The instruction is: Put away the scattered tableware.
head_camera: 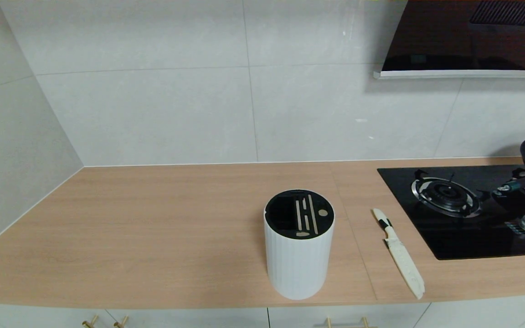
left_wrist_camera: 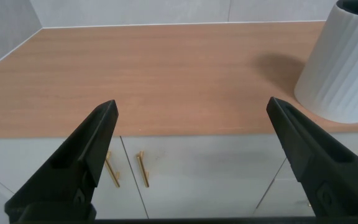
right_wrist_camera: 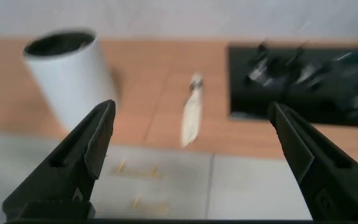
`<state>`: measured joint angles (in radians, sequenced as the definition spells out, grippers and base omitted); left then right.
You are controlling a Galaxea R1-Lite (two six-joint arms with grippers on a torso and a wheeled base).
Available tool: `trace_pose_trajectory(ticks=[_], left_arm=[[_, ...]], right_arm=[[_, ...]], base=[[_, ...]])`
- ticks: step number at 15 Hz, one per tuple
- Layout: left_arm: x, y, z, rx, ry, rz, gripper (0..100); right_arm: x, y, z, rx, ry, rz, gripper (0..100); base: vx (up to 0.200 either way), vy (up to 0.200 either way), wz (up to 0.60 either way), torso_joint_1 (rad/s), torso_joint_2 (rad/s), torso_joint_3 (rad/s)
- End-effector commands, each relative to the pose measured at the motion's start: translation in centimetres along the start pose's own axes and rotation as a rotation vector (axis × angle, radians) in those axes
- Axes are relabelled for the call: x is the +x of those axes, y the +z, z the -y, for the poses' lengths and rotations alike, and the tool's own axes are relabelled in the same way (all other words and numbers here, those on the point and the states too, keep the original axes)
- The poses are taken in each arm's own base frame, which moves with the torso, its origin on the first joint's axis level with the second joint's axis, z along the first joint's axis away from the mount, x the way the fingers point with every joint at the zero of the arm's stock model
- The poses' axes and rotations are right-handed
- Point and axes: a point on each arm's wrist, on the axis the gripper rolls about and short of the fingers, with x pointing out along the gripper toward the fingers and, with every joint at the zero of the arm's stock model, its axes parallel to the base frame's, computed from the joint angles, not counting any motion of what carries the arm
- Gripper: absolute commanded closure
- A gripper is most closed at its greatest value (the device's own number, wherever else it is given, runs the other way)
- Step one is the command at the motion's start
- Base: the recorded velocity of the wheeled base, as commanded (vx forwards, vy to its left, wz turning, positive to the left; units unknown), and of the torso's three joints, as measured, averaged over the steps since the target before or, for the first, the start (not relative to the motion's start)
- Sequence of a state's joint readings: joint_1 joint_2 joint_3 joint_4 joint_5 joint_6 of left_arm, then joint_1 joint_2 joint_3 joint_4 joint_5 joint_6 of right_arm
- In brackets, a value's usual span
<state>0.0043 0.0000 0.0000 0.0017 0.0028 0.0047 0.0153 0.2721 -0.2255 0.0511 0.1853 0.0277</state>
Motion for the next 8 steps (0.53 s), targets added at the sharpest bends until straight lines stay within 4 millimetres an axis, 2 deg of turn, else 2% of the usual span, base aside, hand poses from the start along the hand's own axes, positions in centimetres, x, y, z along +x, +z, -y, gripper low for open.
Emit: trace_pose_trajectory(ticks=[1,2,3,4,6,8], left_arm=[[0.0,0.0,0.0,0.000,0.001,0.000,0],[0.0,0.0,0.0,0.000,0.001,0.000,0],[0.0,0.0,0.0,0.000,0.001,0.000,0],[0.0,0.0,0.0,0.000,0.001,0.000,0],[0.0,0.0,0.0,0.000,0.001,0.000,0],[0.0,0.0,0.0,0.000,0.001,0.000,0]], right_arm=[[4.8,3.2,0.6,0.046,0.072,-0.241,0],[7.6,4.7,0.9,0.061,0.070,-0.329,0],[8.6,5.1,1.0,0.068,0.076,-0.361,0],[11.7,5.8,1.0,0.073,0.105,-0.443,0],[16.7,5.6,1.2,0.080,0.107,-0.565,0],[20.7,4.6,1.6,0.078,0.105,-0.581,0]], base=[[0.000,0.000,0.00,0.000,0.00,0.000],[0.000,0.000,0.00,0.000,0.00,0.000],[0.000,0.000,0.00,0.000,0.00,0.000],[0.000,0.000,0.00,0.000,0.00,0.000],[0.000,0.000,0.00,0.000,0.00,0.000],[0.000,0.000,0.00,0.000,0.00,0.000]])
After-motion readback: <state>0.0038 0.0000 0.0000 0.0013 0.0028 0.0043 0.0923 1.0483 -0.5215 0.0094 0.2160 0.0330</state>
